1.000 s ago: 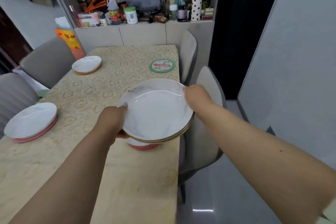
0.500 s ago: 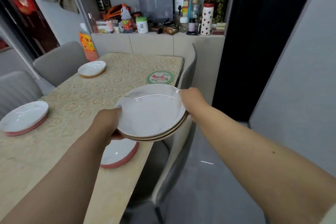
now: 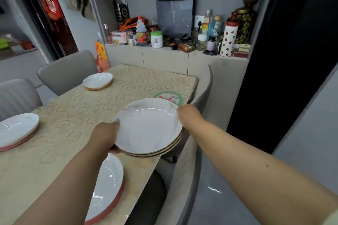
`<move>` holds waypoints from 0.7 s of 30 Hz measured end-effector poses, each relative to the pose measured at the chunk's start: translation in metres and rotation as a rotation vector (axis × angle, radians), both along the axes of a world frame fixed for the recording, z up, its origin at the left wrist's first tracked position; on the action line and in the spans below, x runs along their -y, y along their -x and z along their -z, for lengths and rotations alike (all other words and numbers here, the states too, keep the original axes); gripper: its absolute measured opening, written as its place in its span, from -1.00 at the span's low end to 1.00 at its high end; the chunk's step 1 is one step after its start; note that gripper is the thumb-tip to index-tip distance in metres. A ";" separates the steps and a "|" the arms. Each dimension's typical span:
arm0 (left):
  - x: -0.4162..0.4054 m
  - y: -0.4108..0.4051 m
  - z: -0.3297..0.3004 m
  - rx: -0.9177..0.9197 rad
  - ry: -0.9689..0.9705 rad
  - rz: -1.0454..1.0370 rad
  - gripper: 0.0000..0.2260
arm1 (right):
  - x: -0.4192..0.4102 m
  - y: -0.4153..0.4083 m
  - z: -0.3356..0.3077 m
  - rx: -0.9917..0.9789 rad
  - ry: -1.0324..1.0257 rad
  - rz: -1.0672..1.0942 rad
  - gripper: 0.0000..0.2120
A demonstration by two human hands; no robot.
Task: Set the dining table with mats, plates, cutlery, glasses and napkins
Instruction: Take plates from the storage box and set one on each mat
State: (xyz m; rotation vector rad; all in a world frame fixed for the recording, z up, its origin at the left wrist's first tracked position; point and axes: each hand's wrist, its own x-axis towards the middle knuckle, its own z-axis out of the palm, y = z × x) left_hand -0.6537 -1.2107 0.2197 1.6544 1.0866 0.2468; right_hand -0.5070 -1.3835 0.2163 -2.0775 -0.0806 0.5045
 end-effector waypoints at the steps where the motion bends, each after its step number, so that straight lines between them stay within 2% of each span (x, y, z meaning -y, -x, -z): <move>1: -0.002 -0.009 0.001 0.006 -0.003 -0.011 -0.63 | -0.003 -0.007 -0.002 0.022 -0.002 0.001 -0.67; 5: -0.005 -0.035 0.007 -0.014 -0.005 -0.066 -0.64 | -0.026 -0.048 0.002 0.063 0.110 -0.099 -0.70; 11: -0.026 -0.060 0.031 -0.092 -0.053 -0.152 -0.59 | -0.067 -0.094 0.014 0.061 0.249 -0.372 -0.75; 15: -0.039 -0.079 0.051 -0.162 -0.095 -0.211 -0.61 | -0.099 -0.133 0.027 -0.059 0.276 -0.492 -0.78; 21: -0.048 -0.106 0.092 -0.324 -0.135 -0.320 -0.61 | -0.151 -0.181 0.053 -0.119 0.331 -0.753 -0.80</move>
